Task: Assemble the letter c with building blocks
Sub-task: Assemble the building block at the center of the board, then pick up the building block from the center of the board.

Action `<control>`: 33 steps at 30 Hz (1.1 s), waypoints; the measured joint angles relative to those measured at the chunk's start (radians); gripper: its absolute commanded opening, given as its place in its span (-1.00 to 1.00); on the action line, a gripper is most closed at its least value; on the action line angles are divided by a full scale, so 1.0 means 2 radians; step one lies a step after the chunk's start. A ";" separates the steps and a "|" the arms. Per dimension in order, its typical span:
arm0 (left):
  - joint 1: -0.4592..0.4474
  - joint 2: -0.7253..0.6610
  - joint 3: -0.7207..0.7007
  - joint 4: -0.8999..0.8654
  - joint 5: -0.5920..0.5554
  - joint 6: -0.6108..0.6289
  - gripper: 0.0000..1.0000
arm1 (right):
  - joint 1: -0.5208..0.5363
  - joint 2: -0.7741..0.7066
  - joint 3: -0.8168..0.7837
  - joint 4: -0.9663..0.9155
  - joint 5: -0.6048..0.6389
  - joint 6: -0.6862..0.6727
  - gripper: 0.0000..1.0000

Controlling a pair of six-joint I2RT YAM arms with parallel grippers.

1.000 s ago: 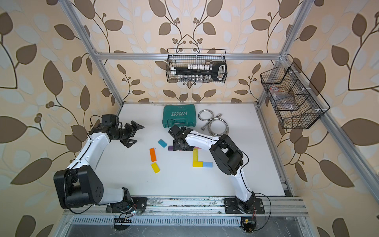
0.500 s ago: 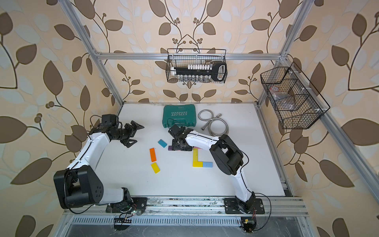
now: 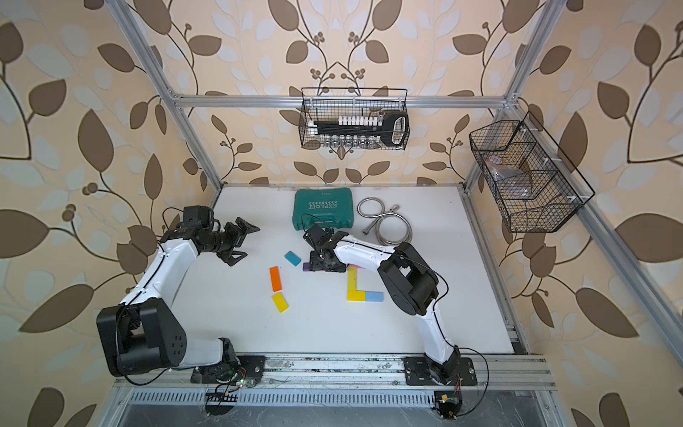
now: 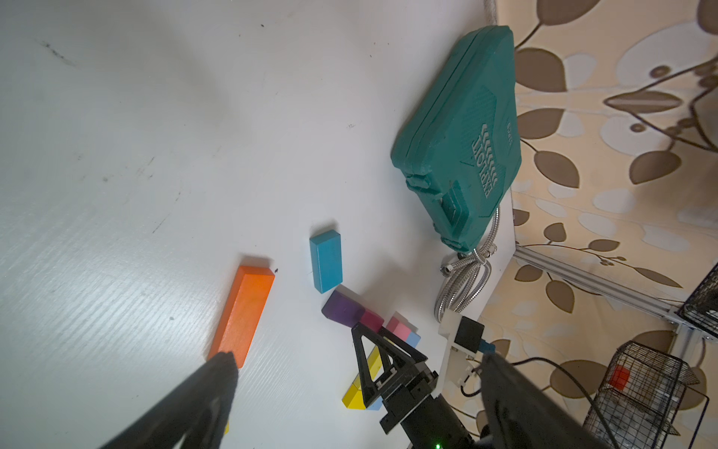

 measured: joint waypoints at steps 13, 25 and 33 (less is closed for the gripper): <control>0.000 0.000 0.000 0.000 0.000 0.000 0.98 | 0.000 -0.006 -0.011 0.010 0.002 0.002 0.62; 0.007 0.012 0.022 -0.014 -0.013 0.014 0.98 | 0.043 -0.092 0.007 -0.007 0.023 -0.055 0.57; 0.058 0.078 0.069 -0.019 -0.043 0.018 0.98 | 0.099 0.031 0.197 -0.053 0.017 -0.084 0.45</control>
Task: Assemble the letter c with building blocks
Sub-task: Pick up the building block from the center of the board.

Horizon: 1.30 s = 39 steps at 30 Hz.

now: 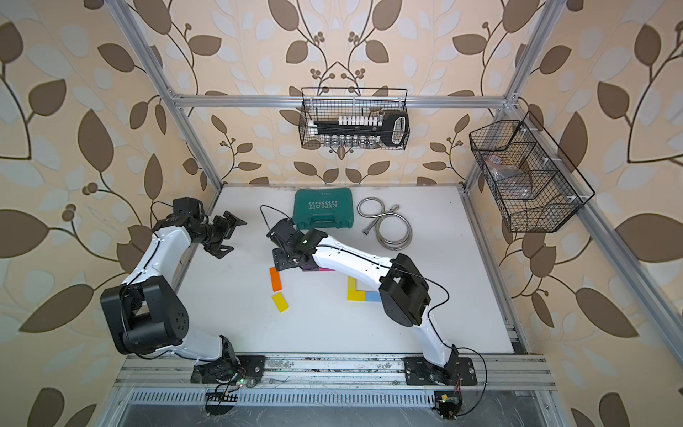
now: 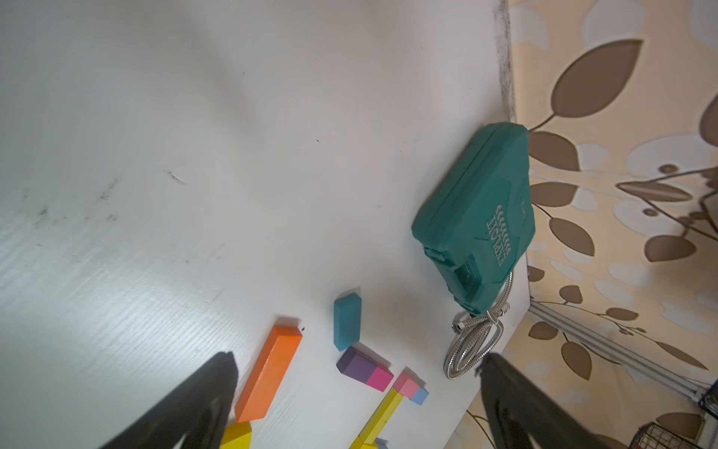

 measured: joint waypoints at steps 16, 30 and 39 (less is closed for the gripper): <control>0.024 0.026 0.019 0.000 -0.009 -0.015 0.97 | 0.043 0.172 0.143 -0.060 0.035 -0.039 0.31; 0.024 0.031 0.007 0.011 0.005 -0.019 0.98 | 0.042 0.216 0.196 -0.061 0.029 -0.043 0.06; 0.024 0.030 -0.010 0.016 0.009 -0.019 0.98 | 0.041 0.217 0.201 -0.060 0.018 -0.041 -0.86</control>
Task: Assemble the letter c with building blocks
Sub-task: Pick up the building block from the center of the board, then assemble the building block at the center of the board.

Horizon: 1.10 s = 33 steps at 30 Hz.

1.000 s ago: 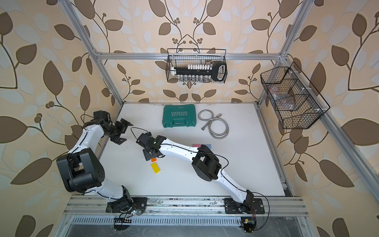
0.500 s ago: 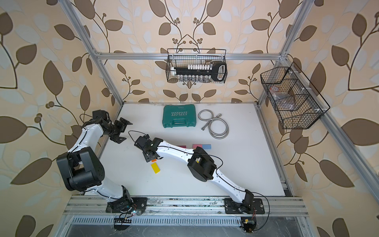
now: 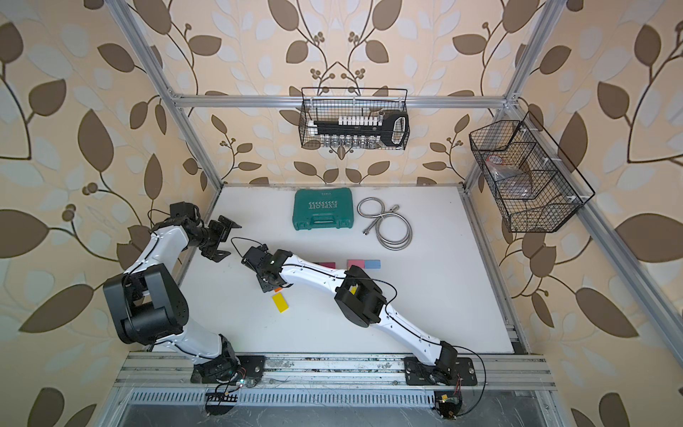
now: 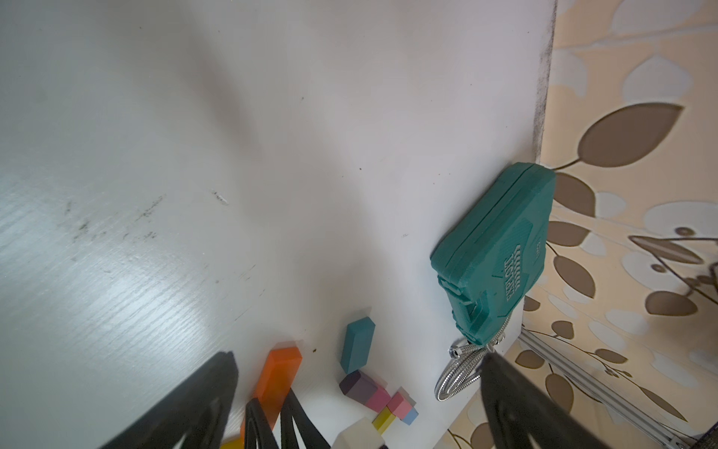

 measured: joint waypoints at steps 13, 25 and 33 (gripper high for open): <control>-0.002 0.000 -0.002 0.001 0.014 -0.008 0.97 | -0.008 -0.116 -0.084 0.027 0.003 0.038 -1.00; -0.036 -0.057 -0.030 -0.003 0.021 -0.008 0.98 | -0.012 -0.285 -0.349 0.111 0.029 0.181 -1.00; -0.044 -0.099 -0.037 -0.010 0.025 -0.008 0.97 | -0.012 -0.275 -0.412 0.128 0.021 0.250 -1.00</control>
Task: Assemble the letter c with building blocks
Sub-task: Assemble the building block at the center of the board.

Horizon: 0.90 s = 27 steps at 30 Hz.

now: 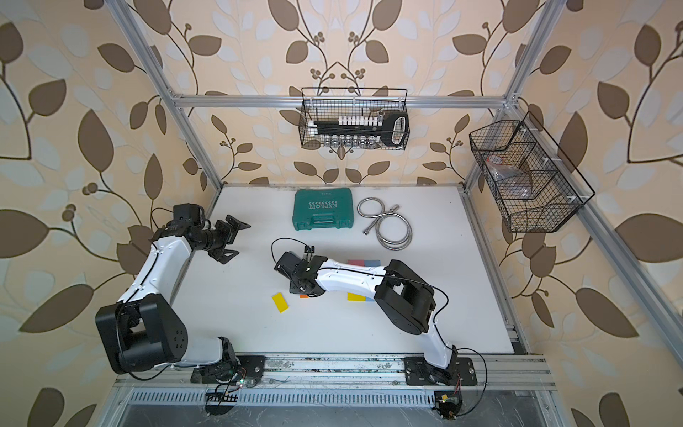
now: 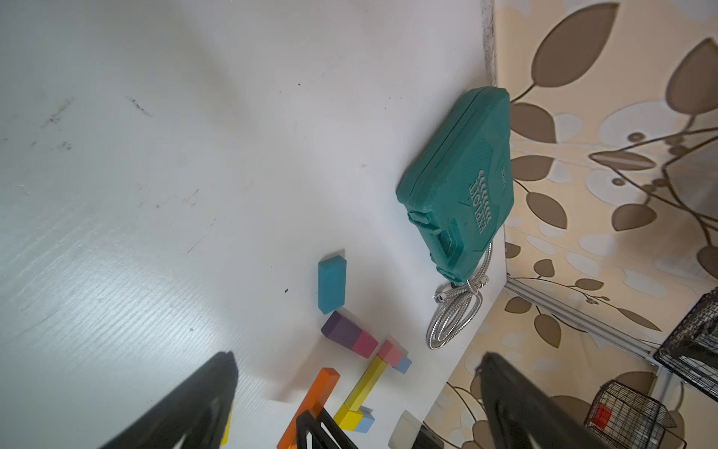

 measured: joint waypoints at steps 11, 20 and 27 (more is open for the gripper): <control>-0.002 0.000 -0.003 -0.004 0.000 0.000 0.98 | 0.000 0.031 0.001 0.007 0.000 0.017 -1.00; -0.004 0.000 -0.003 -0.003 0.000 0.000 0.98 | 0.000 0.043 0.011 0.004 0.001 0.021 -0.27; -0.004 0.000 -0.003 -0.003 0.000 0.000 0.97 | 0.000 0.044 0.012 -0.002 0.000 0.022 -0.29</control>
